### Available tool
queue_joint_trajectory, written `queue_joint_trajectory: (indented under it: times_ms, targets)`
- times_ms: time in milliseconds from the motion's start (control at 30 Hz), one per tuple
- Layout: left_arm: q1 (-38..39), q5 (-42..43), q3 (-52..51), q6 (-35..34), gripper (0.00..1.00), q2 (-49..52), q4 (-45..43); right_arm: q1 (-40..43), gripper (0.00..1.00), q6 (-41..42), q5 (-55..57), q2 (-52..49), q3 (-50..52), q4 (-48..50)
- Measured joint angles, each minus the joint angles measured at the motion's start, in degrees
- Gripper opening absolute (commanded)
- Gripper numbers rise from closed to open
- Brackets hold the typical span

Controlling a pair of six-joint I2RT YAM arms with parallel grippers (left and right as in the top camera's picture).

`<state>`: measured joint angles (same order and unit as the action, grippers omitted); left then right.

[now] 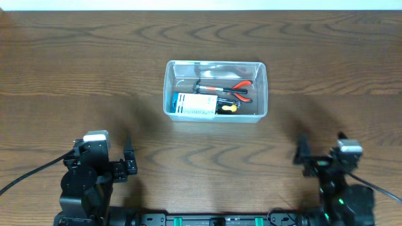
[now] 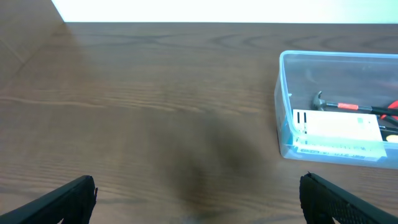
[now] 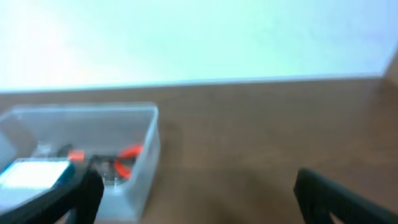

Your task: Pack container

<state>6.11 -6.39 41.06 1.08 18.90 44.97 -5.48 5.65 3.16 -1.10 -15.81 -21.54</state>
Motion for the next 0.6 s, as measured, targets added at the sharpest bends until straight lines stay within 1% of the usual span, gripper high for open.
queue_joint_trajectory:
  times_ms: [67, 133, 233, 433, 600]
  targets:
    - [0.0, 0.0, -0.07, 0.0, 0.98, 0.02, 0.0, 0.0, 0.99, 0.0, -0.42, -0.02, 6.6, 10.34]
    - [0.0, -0.02, -0.11, 0.0, 0.98, 0.0, 0.0, 0.0, 0.99, -0.04, -0.74, 0.13, 11.63, 16.31]
    - [0.0, -0.02, -0.11, 0.0, 0.98, 0.02, -0.02, 0.0, 0.99, -0.76, -0.98, 0.04, 15.15, 17.07]
    - [0.0, 0.0, -0.11, 0.0, 0.98, 0.02, 0.02, 0.0, 0.99, -5.81, -1.27, 0.26, 15.15, 17.22]
    - [0.0, -0.02, -0.13, 0.0, 0.98, 0.02, 0.02, 0.0, 0.99, -6.8, -1.31, 0.26, 15.15, 17.22]
